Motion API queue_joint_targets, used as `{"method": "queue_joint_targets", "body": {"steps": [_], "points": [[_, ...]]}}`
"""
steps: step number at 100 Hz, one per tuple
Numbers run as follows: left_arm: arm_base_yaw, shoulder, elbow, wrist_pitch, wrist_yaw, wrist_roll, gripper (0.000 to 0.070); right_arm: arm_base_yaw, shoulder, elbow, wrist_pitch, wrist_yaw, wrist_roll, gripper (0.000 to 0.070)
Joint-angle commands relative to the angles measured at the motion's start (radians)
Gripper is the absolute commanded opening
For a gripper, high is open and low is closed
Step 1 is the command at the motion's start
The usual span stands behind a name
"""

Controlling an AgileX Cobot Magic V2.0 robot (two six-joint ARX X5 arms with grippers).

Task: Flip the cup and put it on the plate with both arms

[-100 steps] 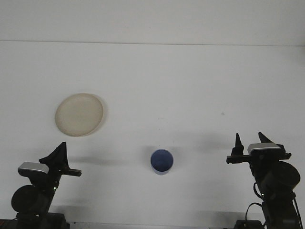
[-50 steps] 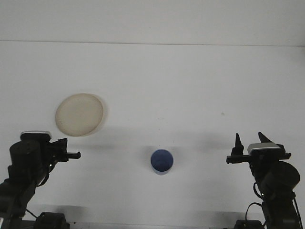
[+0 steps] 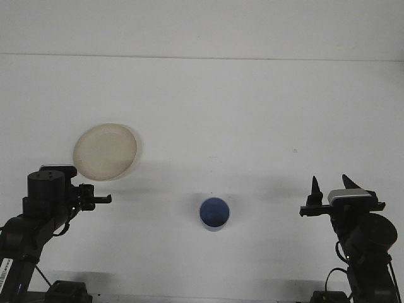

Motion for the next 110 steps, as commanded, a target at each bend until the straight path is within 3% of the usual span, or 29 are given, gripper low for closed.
{"method": "queue_joint_targets", "body": {"steps": [1,9,16,50,79,110], "points": [[-0.002,0.005,0.019,0.004,-0.005,-0.002,0.0227,0.001,0.001,0.005,0.013,0.002,0.000,0.0492],[-0.002,0.005,0.019,0.004,-0.005,-0.002,0.0440,0.001,0.001,0.005,0.013,0.002,0.000,0.0492],[-0.002,0.005,0.019,0.003,-0.005,-0.005,0.0515,0.001,0.001,0.005,0.013,0.002,0.000,0.0492],[-0.068,0.081,0.135,-0.085,0.019,-0.042,0.0515,0.001,0.001,0.005,0.013,0.002,0.000,0.0492],[-0.354,0.295,0.300,-0.091,0.040,-0.138,0.0508,0.001,0.001,0.005,0.013,0.002,0.000,0.0492],[-0.613,0.591,0.525,-0.070,0.042,-0.156,0.0508,0.001,0.001,0.005,0.013,0.002,0.000,0.0492]]}}
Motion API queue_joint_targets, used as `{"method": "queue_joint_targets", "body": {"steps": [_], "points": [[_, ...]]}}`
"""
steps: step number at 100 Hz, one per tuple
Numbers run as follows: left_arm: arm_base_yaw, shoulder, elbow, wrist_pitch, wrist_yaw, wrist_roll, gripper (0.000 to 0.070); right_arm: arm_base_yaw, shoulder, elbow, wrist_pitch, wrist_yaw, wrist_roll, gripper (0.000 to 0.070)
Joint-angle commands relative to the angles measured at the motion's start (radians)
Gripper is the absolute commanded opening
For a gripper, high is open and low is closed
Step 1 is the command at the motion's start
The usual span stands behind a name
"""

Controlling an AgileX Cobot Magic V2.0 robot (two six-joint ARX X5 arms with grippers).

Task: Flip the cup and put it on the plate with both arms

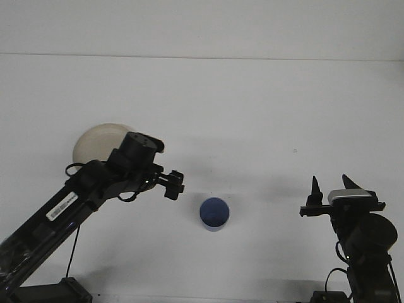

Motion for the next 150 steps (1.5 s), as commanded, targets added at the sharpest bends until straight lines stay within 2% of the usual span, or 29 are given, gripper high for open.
{"method": "queue_joint_targets", "body": {"steps": [1,16,59,66,68,73,79,83,91,113,131,143,150], "points": [[-0.043,0.066,0.053,-0.003,0.009,-0.011,0.0509,0.001,0.001,0.005,0.013,0.002,0.000,0.0492],[-0.124,0.179,0.104,-0.003,0.055,-0.011,0.0508,0.001,0.001,0.005,0.013,0.002,0.000,0.0492],[-0.209,0.387,0.106,-0.013,0.055,0.000,0.0508,0.001,0.001,0.005,0.013,0.002,0.001,0.0492],[-0.212,0.404,0.106,-0.019,0.054,0.005,0.0489,0.001,0.001,0.005,0.013,0.002,0.000,0.0492],[-0.212,0.406,0.106,-0.022,0.054,0.008,0.0473,0.001,0.001,0.005,0.013,0.002,0.000,0.0492],[-0.212,0.412,0.106,-0.024,0.054,0.012,0.0381,0.001,0.001,0.005,0.013,0.002,0.000,0.0492],[-0.213,0.416,0.106,-0.026,0.054,0.016,0.0202,0.001,0.001,0.005,0.013,0.002,0.000,0.0492],[-0.213,0.416,0.106,-0.025,0.054,0.019,0.0110,0.001,0.001,0.005,0.013,0.002,0.000,0.0492],[-0.213,0.416,0.106,-0.029,0.054,0.040,0.0001,0.001,0.001,0.005,0.013,0.002,0.000,0.0492],[-0.213,0.416,0.107,-0.035,0.054,0.057,0.0005,0.001,0.001,0.005,0.013,0.002,0.000,0.0492],[-0.195,0.403,0.153,-0.094,0.053,0.096,0.0005,0.001,0.001,0.005,0.013,0.002,0.000,0.0492],[-0.153,0.366,0.200,-0.139,0.002,0.116,0.0004,0.001,0.001,0.005,0.014,0.002,0.001,0.0492],[-0.112,0.334,0.225,-0.176,-0.067,0.118,0.0005,0.001,0.001,0.005,0.013,0.002,0.000,0.0492]]}}
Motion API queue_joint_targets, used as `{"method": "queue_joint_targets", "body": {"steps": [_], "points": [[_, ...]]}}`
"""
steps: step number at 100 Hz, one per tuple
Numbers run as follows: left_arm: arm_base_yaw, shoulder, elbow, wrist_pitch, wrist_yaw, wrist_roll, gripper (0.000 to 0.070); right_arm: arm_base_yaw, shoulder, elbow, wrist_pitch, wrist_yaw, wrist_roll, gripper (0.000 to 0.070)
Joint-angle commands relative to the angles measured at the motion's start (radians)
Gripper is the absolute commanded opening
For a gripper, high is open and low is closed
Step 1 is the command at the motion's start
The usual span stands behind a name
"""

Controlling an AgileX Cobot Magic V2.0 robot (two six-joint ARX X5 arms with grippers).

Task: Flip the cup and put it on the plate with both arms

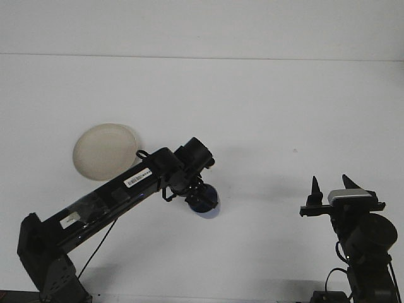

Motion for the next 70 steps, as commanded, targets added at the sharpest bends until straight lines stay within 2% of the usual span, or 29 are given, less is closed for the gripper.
{"method": "queue_joint_targets", "body": {"steps": [1,14,21,43,70], "points": [[0.031,-0.037,0.043,-0.035,-0.066,0.021,0.0004,0.001,0.001,0.005,0.014,0.002,0.000,0.0492],[0.153,-0.099,0.058,-0.085,-0.180,0.028,0.0005,0.001,0.001,0.005,0.014,0.002,0.000,0.0492],[0.224,-0.119,0.058,-0.101,-0.201,0.029,0.0005,0.001,0.001,0.005,0.014,0.002,0.001,0.0492],[0.480,-0.123,0.057,-0.095,-0.206,0.079,0.0005,0.001,0.001,0.005,0.014,0.002,0.001,0.0492],[0.670,-0.110,0.057,-0.016,-0.206,0.103,0.0005,0.001,0.001,0.005,0.014,0.002,0.000,0.0492]]}}
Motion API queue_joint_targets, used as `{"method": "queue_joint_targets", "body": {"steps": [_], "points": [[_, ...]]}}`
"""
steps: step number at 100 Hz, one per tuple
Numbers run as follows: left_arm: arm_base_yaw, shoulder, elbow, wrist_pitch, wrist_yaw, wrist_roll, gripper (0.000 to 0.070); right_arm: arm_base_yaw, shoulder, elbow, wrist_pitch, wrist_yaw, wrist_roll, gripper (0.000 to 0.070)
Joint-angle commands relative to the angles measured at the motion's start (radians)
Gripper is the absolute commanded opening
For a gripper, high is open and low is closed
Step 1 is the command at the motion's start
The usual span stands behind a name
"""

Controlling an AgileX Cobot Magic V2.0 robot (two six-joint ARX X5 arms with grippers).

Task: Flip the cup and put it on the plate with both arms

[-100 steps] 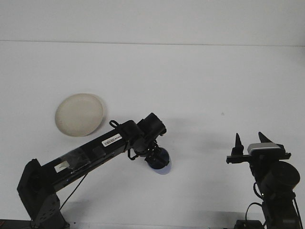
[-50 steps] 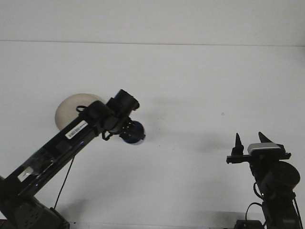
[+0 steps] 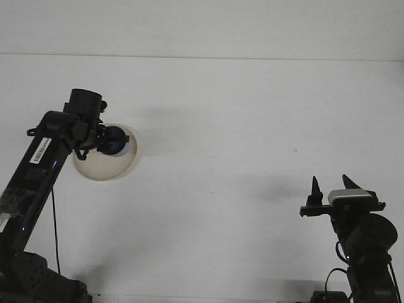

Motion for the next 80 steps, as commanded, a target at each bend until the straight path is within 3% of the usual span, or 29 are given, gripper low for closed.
{"method": "queue_joint_targets", "body": {"steps": [1,30,80], "points": [[0.026,0.032,0.017,0.006,-0.003,0.029,0.0005,0.001,0.001,0.005,0.013,0.002,0.000,0.0492],[0.116,0.121,0.017,0.014,-0.003,0.030,0.0012,0.001,0.001,0.005,0.014,0.002,0.000,0.0492],[0.140,0.216,0.017,0.047,-0.002,0.031,0.0022,0.001,0.001,0.005,0.014,0.002,0.000,0.0492]]}}
